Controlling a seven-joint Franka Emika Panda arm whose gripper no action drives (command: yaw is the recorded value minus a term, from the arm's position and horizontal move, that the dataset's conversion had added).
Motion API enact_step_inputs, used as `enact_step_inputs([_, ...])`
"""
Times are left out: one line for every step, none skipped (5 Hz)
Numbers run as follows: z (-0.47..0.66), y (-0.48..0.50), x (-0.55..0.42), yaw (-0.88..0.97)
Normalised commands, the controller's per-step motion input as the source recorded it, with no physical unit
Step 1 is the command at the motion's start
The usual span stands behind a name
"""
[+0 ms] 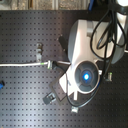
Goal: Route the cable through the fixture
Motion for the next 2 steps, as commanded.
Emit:
enact_step_inputs([0.17, -0.422, -0.266, 0.02])
enact_step_inputs([0.26, -0.508, -0.469, 0.00])
